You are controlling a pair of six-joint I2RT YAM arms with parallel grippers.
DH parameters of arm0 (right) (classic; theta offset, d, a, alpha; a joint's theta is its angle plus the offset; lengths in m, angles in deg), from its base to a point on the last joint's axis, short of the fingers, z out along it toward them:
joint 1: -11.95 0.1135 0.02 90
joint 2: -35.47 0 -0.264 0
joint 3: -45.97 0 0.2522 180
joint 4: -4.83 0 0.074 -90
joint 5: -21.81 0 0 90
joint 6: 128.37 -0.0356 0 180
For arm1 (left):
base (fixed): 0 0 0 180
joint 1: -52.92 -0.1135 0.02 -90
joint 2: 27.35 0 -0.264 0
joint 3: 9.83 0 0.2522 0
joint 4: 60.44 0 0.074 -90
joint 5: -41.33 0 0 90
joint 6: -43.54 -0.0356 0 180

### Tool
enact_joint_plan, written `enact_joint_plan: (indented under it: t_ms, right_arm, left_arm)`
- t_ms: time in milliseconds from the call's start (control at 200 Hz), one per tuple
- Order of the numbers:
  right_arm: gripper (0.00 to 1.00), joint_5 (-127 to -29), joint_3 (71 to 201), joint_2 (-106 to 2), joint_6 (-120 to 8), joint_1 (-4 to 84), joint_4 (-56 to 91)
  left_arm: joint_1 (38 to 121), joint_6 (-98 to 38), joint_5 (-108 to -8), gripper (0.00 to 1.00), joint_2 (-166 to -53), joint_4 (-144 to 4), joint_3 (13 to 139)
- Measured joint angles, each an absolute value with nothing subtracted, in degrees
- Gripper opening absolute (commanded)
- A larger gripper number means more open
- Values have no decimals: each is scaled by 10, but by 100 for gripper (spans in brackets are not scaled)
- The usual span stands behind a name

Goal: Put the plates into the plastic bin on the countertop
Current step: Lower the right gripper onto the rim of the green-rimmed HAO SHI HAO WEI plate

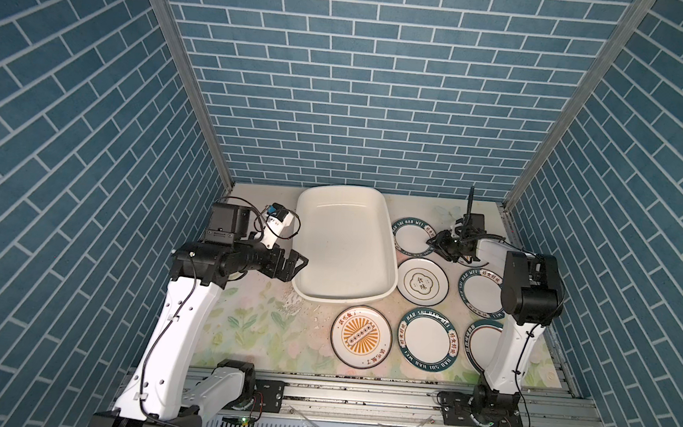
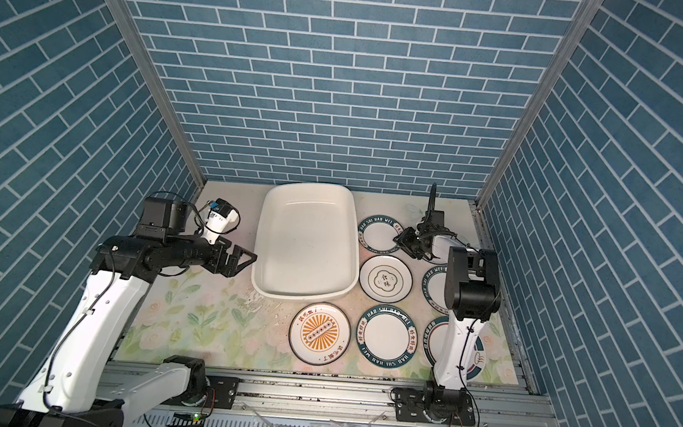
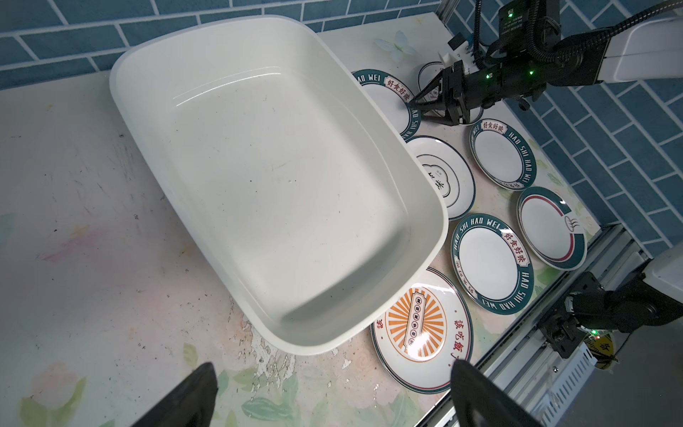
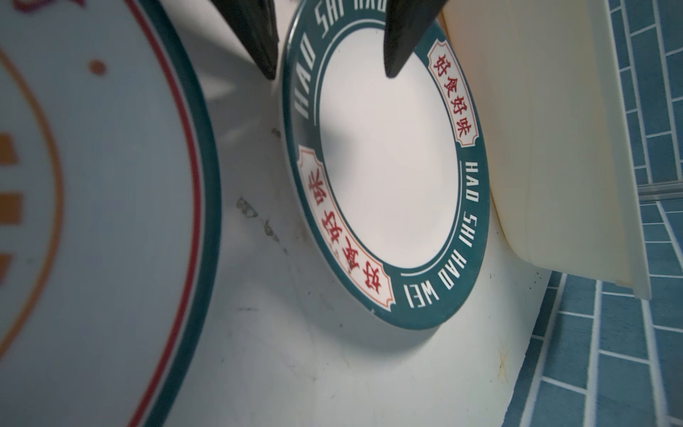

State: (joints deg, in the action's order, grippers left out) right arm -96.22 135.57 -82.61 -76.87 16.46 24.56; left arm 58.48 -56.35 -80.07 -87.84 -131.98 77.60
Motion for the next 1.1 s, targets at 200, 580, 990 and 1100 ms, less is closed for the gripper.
enact_joint_plan:
  t_ms: [200, 580, 990, 1100]
  right_arm:
    - [40, -963, 1360, -829, -778, 165, 236]
    - [37, -964, 1360, -839, -787, 165, 226]
    - [28, -969, 1361, -850, -791, 168, 220]
    - [24, -969, 1361, -851, -791, 168, 220]
  left_arm:
    - [585, -564, -801, 99, -878, -1320, 776]
    - [586, -580, -876, 100, -878, -1332, 776]
    - [586, -600, -950, 100, -881, -1348, 776]
    - [586, -600, -951, 100, -882, -1348, 776]
